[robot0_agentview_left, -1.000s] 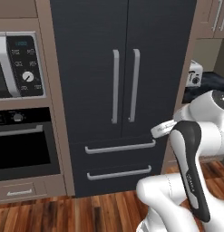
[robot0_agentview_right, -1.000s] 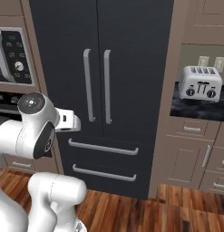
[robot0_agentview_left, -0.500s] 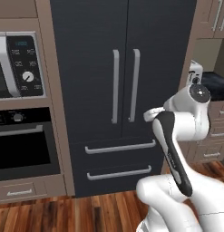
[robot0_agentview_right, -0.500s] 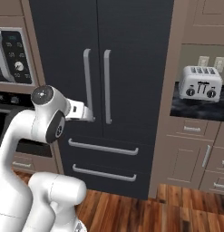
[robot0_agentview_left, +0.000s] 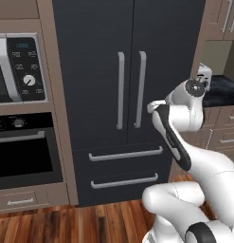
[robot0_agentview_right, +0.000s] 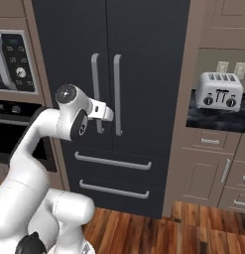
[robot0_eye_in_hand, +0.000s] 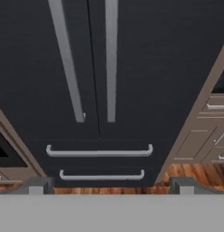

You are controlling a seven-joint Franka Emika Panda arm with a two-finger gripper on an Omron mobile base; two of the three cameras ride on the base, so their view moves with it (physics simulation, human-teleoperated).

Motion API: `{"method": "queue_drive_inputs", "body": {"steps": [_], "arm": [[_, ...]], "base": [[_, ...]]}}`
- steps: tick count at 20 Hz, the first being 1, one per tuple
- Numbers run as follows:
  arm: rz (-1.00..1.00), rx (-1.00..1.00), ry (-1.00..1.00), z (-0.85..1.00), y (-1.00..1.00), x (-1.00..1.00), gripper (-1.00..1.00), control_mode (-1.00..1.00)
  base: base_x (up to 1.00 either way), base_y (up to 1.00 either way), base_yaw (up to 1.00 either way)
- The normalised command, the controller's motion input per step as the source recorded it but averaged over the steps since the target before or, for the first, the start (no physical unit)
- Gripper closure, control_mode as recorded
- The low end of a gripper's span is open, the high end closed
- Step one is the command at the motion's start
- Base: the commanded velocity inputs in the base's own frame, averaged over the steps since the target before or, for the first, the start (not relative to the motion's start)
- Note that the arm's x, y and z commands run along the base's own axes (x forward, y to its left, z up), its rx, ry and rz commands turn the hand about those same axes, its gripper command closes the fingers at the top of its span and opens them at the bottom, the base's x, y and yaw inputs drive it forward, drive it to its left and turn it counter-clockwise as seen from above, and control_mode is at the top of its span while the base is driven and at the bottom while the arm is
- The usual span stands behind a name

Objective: Place one of the steaks on the plate and the other in the bowl. Then place the bowl in the fridge.

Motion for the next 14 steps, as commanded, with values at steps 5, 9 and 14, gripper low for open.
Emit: {"method": "queue_drive_inputs", "body": {"steps": [5, 9, 14], "arm": [[0.0, 0.0, -0.02, 0.0, 0.0, 0.83, -1.0, -1.0], [0.0, 0.0, -0.05, 0.0, -0.02, 0.85, -1.0, -1.0], [0.0, 0.0, -0.06, 0.0, 0.0, 0.71, -1.0, -1.0]], "base": [[0.0, 0.0, 0.0], [0.0, 0.0, 0.0], [0.0, 0.0, 0.0]]}}
